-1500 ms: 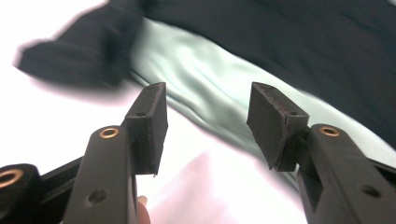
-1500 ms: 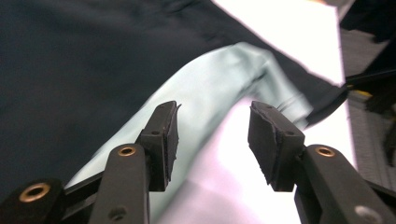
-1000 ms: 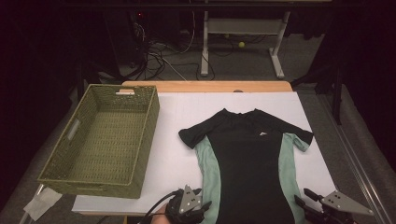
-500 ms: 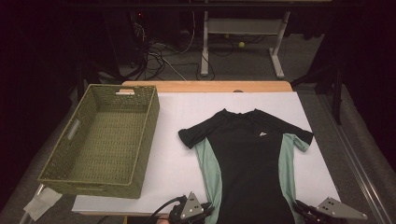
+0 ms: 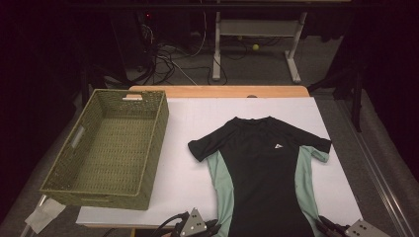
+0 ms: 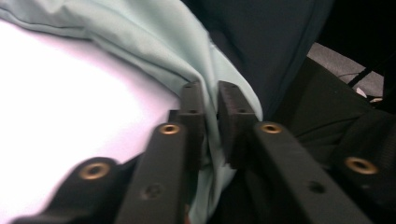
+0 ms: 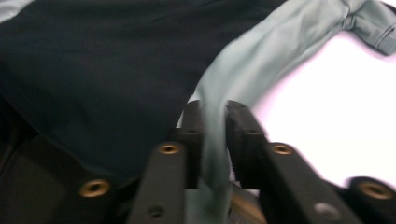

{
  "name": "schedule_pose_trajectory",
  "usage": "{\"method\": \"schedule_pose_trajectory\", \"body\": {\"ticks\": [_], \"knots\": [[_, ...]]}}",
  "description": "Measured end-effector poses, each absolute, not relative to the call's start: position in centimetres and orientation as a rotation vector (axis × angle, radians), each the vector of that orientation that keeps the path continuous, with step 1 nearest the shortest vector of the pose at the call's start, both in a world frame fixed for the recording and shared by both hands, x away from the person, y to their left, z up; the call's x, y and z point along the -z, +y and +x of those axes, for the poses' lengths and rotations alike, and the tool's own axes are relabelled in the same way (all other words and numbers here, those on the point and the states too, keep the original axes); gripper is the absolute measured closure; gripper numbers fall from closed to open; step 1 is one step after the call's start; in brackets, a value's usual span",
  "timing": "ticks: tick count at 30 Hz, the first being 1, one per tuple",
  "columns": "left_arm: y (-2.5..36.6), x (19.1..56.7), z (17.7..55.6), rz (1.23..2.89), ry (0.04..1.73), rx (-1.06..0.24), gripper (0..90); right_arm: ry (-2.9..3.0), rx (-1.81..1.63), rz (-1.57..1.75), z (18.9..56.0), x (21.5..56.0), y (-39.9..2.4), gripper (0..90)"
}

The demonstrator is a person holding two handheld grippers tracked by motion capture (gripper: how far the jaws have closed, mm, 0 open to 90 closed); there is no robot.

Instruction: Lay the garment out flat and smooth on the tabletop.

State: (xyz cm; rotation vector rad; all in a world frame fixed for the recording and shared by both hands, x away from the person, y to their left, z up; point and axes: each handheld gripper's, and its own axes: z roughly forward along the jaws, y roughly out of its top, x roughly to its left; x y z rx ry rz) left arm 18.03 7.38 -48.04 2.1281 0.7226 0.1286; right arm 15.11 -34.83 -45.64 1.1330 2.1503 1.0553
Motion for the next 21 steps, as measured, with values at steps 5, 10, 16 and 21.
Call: {"method": "schedule_pose_trajectory", "body": {"ticks": [5, 10, 16, 21], "knots": [[7.8, 47.3, 19.3, 2.082, 0.743, -0.184, 50.7, 2.115, -1.090, 1.162, 16.0, 45.6, -34.8, 55.1], [8.0, 46.1, 21.6, 2.028, 0.765, -0.214, 31.8, 2.075, -1.114, 1.176, 17.7, 45.5, -34.5, 33.4], [8.0, 45.8, 24.4, 2.015, 0.822, -0.249, 12.0, 2.000, -1.186, 1.234, 20.6, 45.2, -34.7, 13.9], [8.0, 45.8, 26.8, 2.032, 0.853, -0.250, 0.0, 1.956, -1.199, 1.267, 23.3, 45.1, -34.5, 0.0]]}}
